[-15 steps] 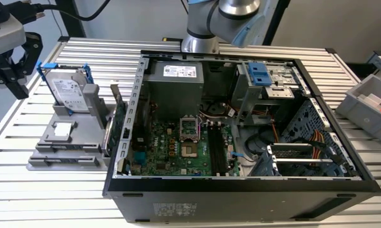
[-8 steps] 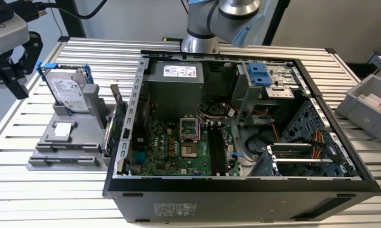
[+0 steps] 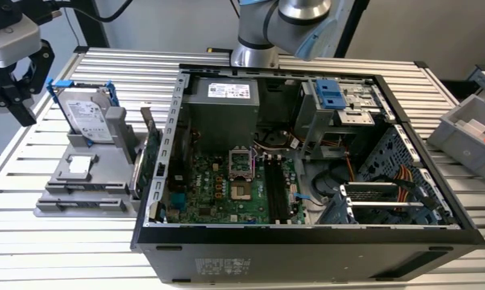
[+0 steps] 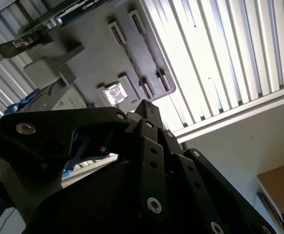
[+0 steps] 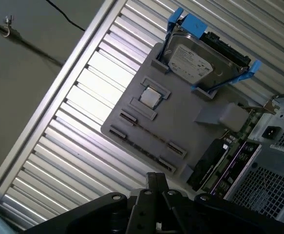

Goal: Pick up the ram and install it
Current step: 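Pick up the ram and move it above insertion slot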

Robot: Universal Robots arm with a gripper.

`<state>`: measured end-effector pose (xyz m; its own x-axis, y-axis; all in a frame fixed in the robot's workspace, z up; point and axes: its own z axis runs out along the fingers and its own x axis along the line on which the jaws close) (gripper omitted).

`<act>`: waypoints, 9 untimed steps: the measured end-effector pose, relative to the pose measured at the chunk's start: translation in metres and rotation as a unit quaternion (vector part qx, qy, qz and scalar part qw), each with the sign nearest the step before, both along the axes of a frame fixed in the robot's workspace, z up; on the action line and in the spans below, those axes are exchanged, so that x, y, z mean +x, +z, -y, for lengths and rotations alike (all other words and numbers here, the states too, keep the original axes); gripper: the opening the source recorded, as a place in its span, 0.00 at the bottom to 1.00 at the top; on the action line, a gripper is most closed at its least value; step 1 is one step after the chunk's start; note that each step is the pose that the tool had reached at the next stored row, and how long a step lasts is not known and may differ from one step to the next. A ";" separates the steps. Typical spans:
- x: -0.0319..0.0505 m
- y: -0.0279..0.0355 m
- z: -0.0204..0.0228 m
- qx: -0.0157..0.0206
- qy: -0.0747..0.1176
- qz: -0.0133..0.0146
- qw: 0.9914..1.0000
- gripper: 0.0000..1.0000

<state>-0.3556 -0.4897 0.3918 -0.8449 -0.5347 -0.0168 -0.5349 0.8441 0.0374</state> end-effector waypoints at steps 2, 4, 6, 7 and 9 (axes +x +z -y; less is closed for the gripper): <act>0.0000 0.0000 0.0000 0.000 0.008 0.000 1.000 0.00; 0.0000 0.0000 0.0000 0.000 0.016 0.000 1.000 0.00; 0.0000 0.0000 0.0000 0.000 0.025 0.000 1.000 0.00; 0.0000 0.0000 0.0000 0.000 0.031 0.000 1.000 0.00; 0.0000 0.0000 0.0000 0.000 0.040 0.000 0.999 0.00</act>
